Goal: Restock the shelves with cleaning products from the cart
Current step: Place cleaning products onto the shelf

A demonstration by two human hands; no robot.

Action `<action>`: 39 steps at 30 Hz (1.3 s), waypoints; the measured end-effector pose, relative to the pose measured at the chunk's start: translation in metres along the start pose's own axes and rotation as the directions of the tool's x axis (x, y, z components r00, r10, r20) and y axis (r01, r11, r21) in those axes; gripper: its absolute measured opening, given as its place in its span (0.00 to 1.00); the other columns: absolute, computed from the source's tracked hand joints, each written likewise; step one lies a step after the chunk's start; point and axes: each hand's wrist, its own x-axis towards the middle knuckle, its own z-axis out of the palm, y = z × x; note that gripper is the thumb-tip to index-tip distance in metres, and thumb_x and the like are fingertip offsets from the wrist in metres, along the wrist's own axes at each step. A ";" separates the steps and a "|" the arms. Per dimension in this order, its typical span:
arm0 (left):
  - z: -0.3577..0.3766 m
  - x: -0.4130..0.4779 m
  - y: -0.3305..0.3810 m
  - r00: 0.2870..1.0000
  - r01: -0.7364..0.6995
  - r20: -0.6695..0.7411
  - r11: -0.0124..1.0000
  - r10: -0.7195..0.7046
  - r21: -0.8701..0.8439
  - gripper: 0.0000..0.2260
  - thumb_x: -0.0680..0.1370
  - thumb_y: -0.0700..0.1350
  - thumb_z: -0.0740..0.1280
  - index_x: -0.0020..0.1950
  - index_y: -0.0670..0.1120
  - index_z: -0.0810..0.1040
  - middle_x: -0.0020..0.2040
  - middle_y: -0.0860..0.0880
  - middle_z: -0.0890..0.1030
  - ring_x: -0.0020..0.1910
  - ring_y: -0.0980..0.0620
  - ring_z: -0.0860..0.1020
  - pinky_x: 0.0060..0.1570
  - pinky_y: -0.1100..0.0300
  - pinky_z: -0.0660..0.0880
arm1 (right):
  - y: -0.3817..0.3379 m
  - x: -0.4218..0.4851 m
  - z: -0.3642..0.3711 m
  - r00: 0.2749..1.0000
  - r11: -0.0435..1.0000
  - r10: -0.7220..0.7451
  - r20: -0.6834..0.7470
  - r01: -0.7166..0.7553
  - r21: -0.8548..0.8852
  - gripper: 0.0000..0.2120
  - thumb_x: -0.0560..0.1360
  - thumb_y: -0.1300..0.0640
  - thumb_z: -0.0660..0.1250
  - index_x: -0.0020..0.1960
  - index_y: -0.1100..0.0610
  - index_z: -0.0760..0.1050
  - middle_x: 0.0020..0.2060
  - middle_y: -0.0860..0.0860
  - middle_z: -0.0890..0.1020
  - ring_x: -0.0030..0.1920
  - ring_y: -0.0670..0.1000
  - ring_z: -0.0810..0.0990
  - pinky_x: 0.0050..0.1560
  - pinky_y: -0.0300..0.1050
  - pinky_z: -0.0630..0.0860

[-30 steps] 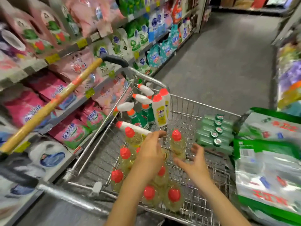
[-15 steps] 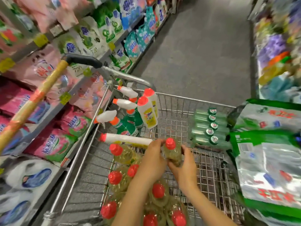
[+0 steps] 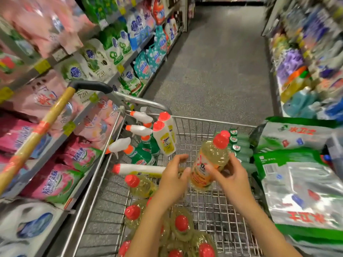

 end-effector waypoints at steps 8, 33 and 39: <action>-0.018 -0.026 0.067 0.957 -0.153 0.164 0.895 0.240 -0.418 0.17 0.74 0.54 0.65 0.62 0.55 0.72 0.56 0.61 0.81 0.56 0.65 0.78 0.49 0.72 0.74 | -0.080 -0.002 -0.019 0.979 0.952 -0.168 0.119 0.130 0.276 0.22 0.68 0.54 0.71 0.60 0.48 0.69 0.48 0.50 0.85 0.48 0.46 0.84 0.44 0.38 0.79; 0.005 -0.135 0.095 0.833 -0.366 0.164 0.750 0.528 -0.551 0.15 0.74 0.54 0.66 0.56 0.47 0.77 0.51 0.54 0.84 0.49 0.56 0.83 0.42 0.66 0.78 | -0.128 -0.169 -0.032 0.943 0.946 -0.283 -0.177 0.305 0.110 0.27 0.68 0.51 0.72 0.65 0.39 0.70 0.54 0.42 0.82 0.53 0.45 0.82 0.46 0.38 0.79; 0.028 -0.210 0.099 0.686 -0.321 0.377 0.724 0.622 -0.610 0.20 0.71 0.53 0.66 0.57 0.43 0.77 0.51 0.49 0.84 0.48 0.57 0.82 0.44 0.65 0.78 | -0.137 -0.284 -0.033 0.837 0.940 -0.311 -0.451 0.340 -0.017 0.24 0.69 0.51 0.72 0.62 0.35 0.72 0.54 0.42 0.83 0.55 0.47 0.81 0.48 0.39 0.79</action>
